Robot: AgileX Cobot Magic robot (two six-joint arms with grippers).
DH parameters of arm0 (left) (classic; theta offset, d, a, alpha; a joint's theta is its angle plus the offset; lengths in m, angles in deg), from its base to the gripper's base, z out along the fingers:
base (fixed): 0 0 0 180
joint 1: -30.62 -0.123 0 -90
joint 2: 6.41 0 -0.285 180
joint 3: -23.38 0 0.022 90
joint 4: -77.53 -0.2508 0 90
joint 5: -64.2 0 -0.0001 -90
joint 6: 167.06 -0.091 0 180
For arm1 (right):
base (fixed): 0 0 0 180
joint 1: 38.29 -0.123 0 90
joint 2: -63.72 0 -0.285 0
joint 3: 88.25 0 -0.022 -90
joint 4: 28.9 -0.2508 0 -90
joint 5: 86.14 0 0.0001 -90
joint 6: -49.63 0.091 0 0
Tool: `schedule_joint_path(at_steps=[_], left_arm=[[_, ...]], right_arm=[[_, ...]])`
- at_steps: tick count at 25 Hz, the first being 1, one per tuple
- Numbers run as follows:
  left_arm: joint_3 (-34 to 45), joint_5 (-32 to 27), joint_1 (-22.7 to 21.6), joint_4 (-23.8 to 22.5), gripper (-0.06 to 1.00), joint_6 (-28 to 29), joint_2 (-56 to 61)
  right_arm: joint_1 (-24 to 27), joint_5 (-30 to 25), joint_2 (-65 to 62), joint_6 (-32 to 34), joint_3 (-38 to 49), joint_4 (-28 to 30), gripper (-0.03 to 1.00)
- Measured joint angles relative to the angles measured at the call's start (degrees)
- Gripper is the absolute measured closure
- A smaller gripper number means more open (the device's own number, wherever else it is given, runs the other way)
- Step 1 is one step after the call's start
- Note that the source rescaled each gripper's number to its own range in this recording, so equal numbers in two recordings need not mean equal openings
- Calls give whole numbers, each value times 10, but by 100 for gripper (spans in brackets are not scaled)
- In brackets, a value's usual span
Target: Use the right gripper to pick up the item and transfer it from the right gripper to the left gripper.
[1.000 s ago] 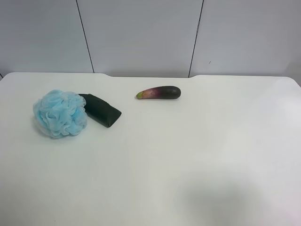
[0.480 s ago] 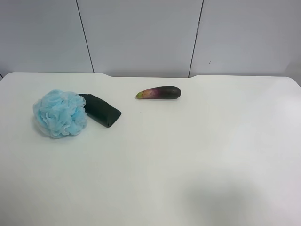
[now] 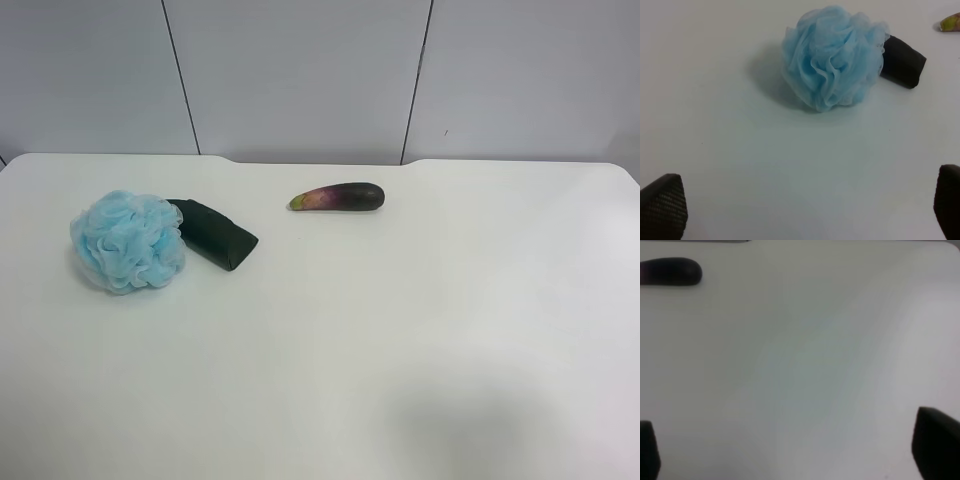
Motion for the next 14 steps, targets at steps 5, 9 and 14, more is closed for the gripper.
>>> schedule_joint_path(at_steps=[5, 9, 14], left_arm=[[0, 0, 0, -7, -6, 16, 0], [0, 0, 0, -12, -6, 26, 0], [0, 0, 0, -13, -6, 27, 0]], right_arm=[[0, 0, 0, 0, 0, 0, -3], [0, 0, 0, 0, 0, 0, -3], [0, 0, 0, 0, 0, 0, -3]])
